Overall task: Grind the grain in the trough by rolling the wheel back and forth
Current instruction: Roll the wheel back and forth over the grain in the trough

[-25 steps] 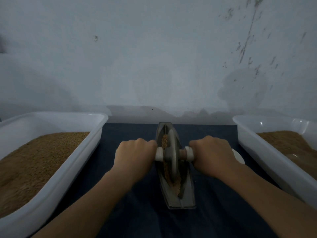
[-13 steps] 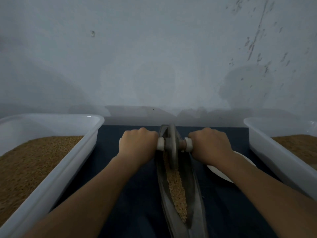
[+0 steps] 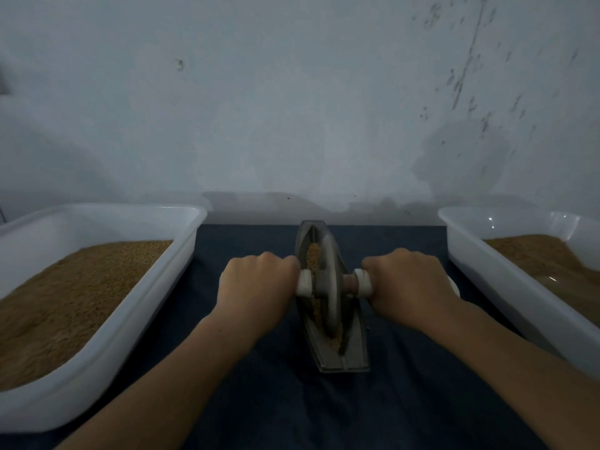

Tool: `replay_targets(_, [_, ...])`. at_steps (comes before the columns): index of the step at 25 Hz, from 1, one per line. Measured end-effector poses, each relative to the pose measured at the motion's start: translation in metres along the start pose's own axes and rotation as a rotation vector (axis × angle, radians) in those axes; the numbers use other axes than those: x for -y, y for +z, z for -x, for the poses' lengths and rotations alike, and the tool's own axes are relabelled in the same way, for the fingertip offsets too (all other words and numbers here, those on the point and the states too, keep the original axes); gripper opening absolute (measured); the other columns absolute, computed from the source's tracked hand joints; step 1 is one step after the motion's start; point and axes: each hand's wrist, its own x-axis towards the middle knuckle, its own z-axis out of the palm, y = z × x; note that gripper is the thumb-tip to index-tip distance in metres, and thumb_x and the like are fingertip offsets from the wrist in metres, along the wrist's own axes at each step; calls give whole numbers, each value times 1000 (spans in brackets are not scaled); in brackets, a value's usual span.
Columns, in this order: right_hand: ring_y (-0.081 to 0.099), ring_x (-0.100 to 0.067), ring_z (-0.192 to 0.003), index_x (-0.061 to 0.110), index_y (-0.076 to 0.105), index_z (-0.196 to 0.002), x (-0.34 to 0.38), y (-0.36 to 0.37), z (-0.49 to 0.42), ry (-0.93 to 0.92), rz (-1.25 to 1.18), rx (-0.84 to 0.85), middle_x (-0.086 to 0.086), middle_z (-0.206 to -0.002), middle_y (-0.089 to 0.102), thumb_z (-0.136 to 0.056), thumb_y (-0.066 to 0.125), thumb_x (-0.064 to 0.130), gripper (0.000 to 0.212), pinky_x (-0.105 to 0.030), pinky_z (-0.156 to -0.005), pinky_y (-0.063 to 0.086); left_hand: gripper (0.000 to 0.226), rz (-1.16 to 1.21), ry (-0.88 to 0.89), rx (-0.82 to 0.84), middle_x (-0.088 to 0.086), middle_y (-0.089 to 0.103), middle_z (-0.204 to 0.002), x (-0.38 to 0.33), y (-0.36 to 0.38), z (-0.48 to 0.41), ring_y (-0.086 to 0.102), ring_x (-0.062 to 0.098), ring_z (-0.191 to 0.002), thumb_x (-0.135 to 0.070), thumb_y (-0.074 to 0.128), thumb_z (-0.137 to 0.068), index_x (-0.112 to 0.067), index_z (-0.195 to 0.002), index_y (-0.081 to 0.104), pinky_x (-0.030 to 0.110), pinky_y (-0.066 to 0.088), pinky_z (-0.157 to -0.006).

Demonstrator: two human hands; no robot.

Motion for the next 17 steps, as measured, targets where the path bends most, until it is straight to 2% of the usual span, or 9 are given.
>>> replay_targets(3, [35, -9, -51, 35, 30, -63, -2, 8, -5, 45, -46, 53, 12, -60, 40, -72, 69, 38, 40, -24, -46, 21, 26, -18, 8, 4, -6, 29, -58, -1, 5, -12, 22, 15, -44, -20, 67, -80, -25, -76, 42, 28, 12, -44])
replay_targets(7, [46, -18, -60, 36, 32, -65, -6, 29, -46, 64, -61, 73, 11, -65, 39, -75, 67, 41, 37, -29, -54, 35, 14, -17, -13, 22, -5, 33, -63, 8, 34, -50, 30, 16, -49, -22, 62, -85, -25, -84, 48, 31, 20, -46])
replay_targets(11, [47, -21, -63, 32, 38, -66, -9, 41, -85, 90, -73, 57, 8, -67, 42, -79, 67, 37, 33, -29, -53, 32, 5, -20, -65, 10, -4, 34, -62, 16, 51, -85, 35, 20, -53, -19, 61, -86, -23, -86, 57, 31, 21, -46])
replay_targets(14, [52, -24, -68, 31, 48, -76, -7, 37, -78, 108, -82, 46, 4, -73, 48, -79, 67, 35, 20, -32, -58, 38, 10, -18, -84, -5, -4, 32, -60, 12, 46, -80, 30, 19, -49, -17, 63, -84, -22, -82, 54, 30, 20, -45])
replay_targets(16, [53, -24, -68, 33, 45, -78, -3, 30, -59, 88, -73, 24, 4, -73, 50, -78, 67, 35, 23, -32, -57, 38, 19, -22, -85, -22, -5, 31, -59, 8, 37, -60, 24, 17, -46, -17, 65, -82, -21, -78, 47, 30, 19, -45])
replay_targets(17, [50, -23, -64, 34, 42, -77, -2, 26, -48, 72, -61, 6, 6, -69, 45, -77, 68, 35, 26, -30, -54, 34, 24, -22, -81, -31, -6, 29, -58, 5, 32, -48, 22, 16, -45, -18, 67, -80, -22, -76, 43, 29, 16, -45])
